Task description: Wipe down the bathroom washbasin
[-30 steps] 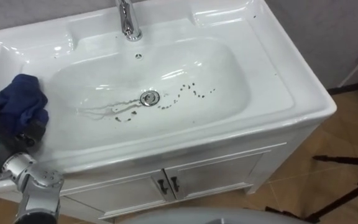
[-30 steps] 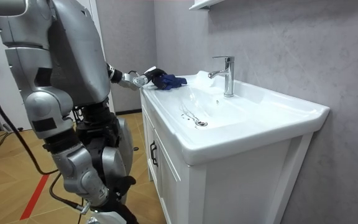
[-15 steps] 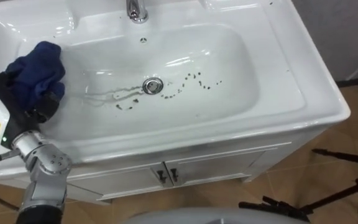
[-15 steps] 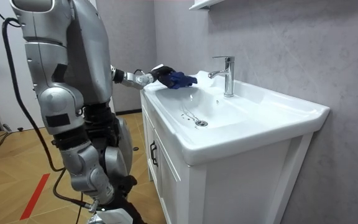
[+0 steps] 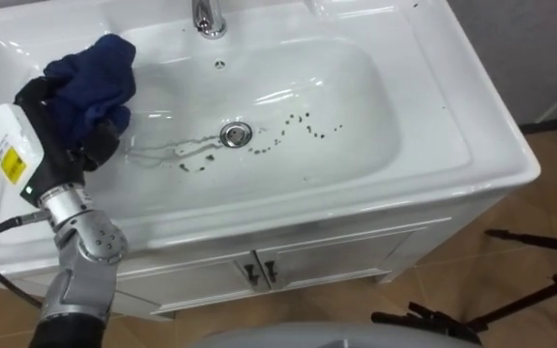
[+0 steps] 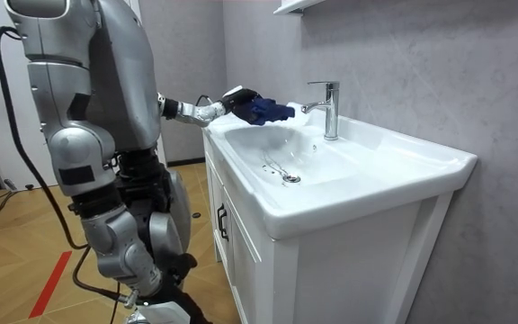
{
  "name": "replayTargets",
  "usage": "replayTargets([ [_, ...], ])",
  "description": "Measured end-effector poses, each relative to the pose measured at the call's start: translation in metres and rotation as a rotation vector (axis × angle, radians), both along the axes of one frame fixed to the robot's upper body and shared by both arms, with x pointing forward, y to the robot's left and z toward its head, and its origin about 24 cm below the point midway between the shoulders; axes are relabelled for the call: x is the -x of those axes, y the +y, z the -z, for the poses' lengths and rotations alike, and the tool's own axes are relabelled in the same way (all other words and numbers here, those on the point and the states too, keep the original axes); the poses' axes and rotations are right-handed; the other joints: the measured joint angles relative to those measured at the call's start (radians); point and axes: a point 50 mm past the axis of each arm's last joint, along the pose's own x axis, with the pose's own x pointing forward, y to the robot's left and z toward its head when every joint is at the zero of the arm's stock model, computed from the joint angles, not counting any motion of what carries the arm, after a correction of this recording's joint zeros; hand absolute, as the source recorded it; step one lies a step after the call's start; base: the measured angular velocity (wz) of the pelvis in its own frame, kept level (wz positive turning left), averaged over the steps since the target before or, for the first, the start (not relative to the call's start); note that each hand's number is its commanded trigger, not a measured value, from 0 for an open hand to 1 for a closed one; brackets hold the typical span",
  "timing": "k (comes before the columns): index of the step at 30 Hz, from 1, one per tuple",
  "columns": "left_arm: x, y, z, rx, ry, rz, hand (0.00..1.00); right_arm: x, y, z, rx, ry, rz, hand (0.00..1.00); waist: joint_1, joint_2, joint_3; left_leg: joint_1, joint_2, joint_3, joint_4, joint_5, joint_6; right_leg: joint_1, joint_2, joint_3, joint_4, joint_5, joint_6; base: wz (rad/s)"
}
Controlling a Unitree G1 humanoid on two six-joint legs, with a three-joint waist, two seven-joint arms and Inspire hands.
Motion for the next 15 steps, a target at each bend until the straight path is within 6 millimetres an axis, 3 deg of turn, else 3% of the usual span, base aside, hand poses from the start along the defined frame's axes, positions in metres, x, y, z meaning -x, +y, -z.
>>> replayTargets([
  [7, 0.000, -0.012, 0.006, 0.014, 0.034, 0.047, 1.00, 0.000, 0.000, 0.000, -0.003, 0.002, 0.002, 0.00, -0.004, 0.001, -0.0012, 0.004, 0.000, 0.003, -0.001, 0.000, 0.000, 0.004, 0.000, 0.000, 0.010, 0.000, 0.000, 0.00],
  [15, 0.010, -0.020, 0.034, -0.071, 0.274, 0.160, 1.00, 0.001, 0.001, 0.000, -0.024, -0.010, 0.029, 0.00, -0.018, 0.002, -0.0021, 0.009, 0.002, 0.007, -0.013, 0.000, 0.000, 0.005, 0.002, 0.001, 0.012, 0.000, 0.000, -0.01],
])
